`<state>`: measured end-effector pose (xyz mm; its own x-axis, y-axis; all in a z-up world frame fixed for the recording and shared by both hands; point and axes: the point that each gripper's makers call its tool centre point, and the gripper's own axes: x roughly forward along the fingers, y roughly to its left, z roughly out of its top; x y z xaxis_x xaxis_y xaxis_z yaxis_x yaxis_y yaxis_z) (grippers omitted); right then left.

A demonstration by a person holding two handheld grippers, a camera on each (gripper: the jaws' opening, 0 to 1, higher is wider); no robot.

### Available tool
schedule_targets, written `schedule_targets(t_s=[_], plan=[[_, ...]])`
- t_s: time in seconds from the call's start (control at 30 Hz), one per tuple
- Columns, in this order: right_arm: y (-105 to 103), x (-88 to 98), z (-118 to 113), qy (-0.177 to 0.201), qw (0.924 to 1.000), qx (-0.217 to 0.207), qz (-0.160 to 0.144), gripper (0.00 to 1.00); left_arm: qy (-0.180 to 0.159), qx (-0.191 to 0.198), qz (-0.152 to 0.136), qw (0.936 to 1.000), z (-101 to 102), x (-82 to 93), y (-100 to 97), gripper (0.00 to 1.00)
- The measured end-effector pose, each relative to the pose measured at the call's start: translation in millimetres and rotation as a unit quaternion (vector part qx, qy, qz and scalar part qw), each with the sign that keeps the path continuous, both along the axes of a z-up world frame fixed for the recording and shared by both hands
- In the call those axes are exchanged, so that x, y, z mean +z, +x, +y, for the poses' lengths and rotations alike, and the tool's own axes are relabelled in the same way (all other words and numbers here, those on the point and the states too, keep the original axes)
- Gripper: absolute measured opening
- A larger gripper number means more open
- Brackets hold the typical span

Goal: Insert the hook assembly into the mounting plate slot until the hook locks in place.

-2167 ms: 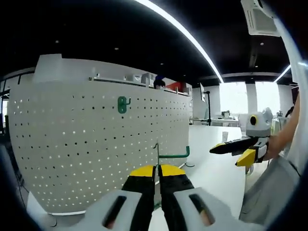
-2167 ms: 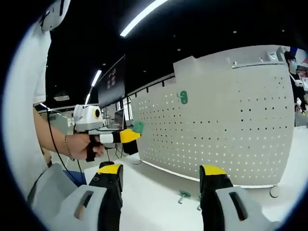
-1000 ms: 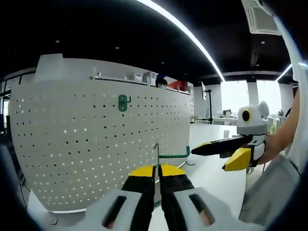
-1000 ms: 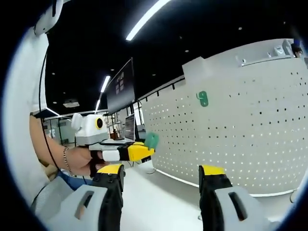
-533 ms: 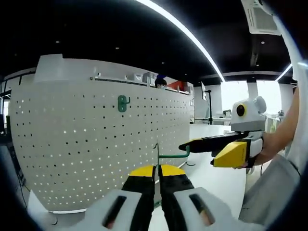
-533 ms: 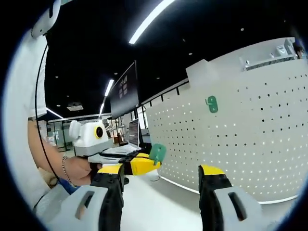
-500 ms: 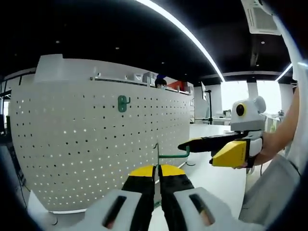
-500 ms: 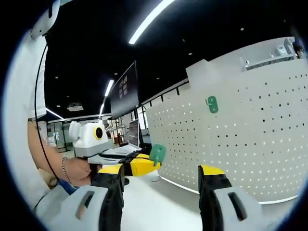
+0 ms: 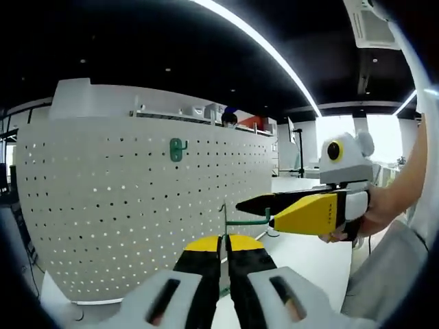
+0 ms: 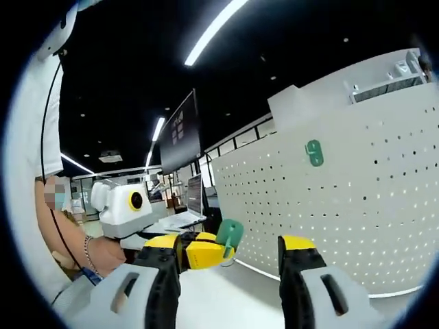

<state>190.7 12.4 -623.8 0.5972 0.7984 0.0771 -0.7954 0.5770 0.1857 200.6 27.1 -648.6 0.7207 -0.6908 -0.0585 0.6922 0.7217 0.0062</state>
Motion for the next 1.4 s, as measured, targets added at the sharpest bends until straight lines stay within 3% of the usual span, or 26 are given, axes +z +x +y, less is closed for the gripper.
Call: schedule_targets(t_s=[0.4,0.87,1.4], plan=[[3,-0.6,6,-0.003,1.0000,0.000,0.004,0.41,-0.002,0.001,-0.001,1.0000,0,1.0,0.2,0.02],[4,-3.7,9,-0.013,0.9998,0.002,0.013,0.13,0.000,0.002,-0.003,1.0000,0,0.5,-0.9,0.02],[5,-10.8,12,-0.031,0.9993,-0.003,0.020,0.03,0.001,0.004,-0.005,1.0000,-1,0.9,-0.8,0.02]])
